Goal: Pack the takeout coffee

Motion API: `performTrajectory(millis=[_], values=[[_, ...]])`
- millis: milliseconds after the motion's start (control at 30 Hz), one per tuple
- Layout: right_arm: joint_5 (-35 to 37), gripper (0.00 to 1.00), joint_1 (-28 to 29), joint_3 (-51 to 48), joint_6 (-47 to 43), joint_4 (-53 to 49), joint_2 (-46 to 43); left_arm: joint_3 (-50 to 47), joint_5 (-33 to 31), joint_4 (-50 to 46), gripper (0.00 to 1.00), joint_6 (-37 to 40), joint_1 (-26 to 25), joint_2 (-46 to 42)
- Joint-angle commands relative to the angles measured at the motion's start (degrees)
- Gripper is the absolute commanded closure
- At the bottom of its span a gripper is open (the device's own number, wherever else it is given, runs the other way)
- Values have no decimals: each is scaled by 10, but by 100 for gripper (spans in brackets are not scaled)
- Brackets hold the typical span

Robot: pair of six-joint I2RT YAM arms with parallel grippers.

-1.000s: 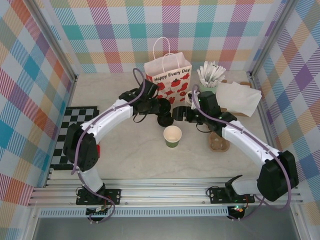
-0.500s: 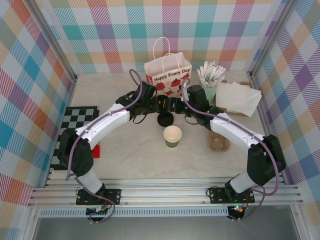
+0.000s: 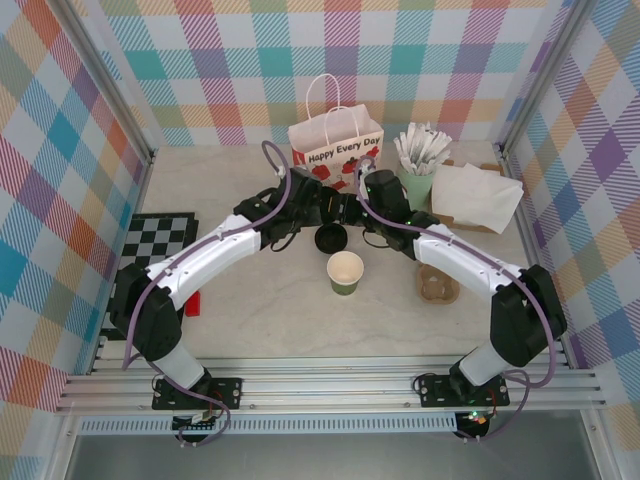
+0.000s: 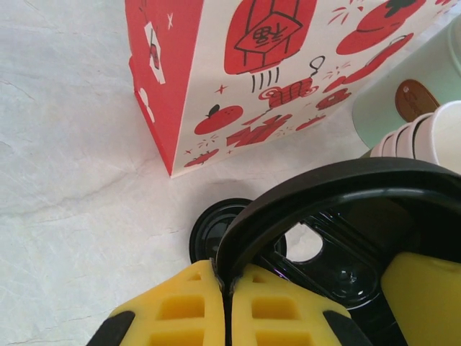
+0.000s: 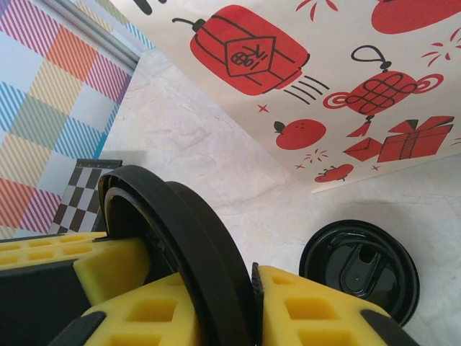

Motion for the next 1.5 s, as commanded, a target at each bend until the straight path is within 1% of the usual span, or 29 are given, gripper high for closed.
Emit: performTrajectory(millis=[0, 133, 167, 233, 267, 333, 433, 500, 567, 633, 667, 700, 733, 800, 833, 933, 967, 1067, 1167, 1267, 1333, 1467], values=[[5, 82, 4, 12, 0, -3, 4, -8, -21, 12, 100, -9, -11, -19], [5, 90, 4, 8, -12, -3, -4, -8, -16, 14, 100, -5, -11, -19], [5, 93, 4, 10, -22, -4, -5, -10, -9, 19, 97, -2, -11, -21], [7, 100, 4, 14, -48, -7, -11, -20, 10, 39, 83, 16, -11, -29], [10, 100, 4, 17, -68, -7, -15, -29, 21, 53, 76, 33, -11, -41], [18, 100, 4, 19, -116, -3, -30, -50, 16, 65, 62, 62, -11, -72], [17, 100, 4, 18, -248, 16, -58, -93, 16, 80, 48, 98, 2, -144], [22, 100, 4, 18, -331, 22, -73, -132, 50, 102, 37, 108, 20, -201], [16, 100, 4, 2, -437, 50, -91, -164, 99, 117, 23, 107, 45, -254], [-15, 100, 4, -37, -542, 115, -118, -169, 162, 108, 14, 104, 71, -285], [-42, 100, 4, -58, -595, 148, -131, -164, 206, 99, 10, 99, 85, -294], [-62, 100, 4, -71, -639, 172, -142, -154, 251, 87, 8, 98, 97, -295], [-74, 100, 5, -80, -681, 194, -152, -134, 281, 61, 8, 95, 108, -291], [-98, 100, 7, -92, -764, 222, -169, -88, 320, -2, 7, 85, 122, -272], [-107, 100, 13, -99, -827, 230, -178, -62, 343, -32, 7, 78, 132, -259], [-113, 100, 36, -117, -1036, 255, -195, 3, 448, -115, 7, 64, 168, -222], [-123, 100, 37, -129, -1102, 279, -198, 26, 477, -142, 8, 64, 177, -210], [-133, 100, 37, -137, -1221, 309, -200, 79, 516, -210, 11, 75, 182, -184], [-165, 100, 37, -146, -1276, 350, -203, 110, 539, -254, 15, 85, 182, -167], [-191, 100, 37, -148, -1340, 350, -201, 117, 567, -269, 21, 90, 182, -158], [-209, 100, 37, -146, -1335, 349, -203, 115, 593, -268, 26, 95, 182, -154], [-243, 100, 44, -144, -1346, 346, -206, 114, 623, -256, 34, 99, 182, -148]])
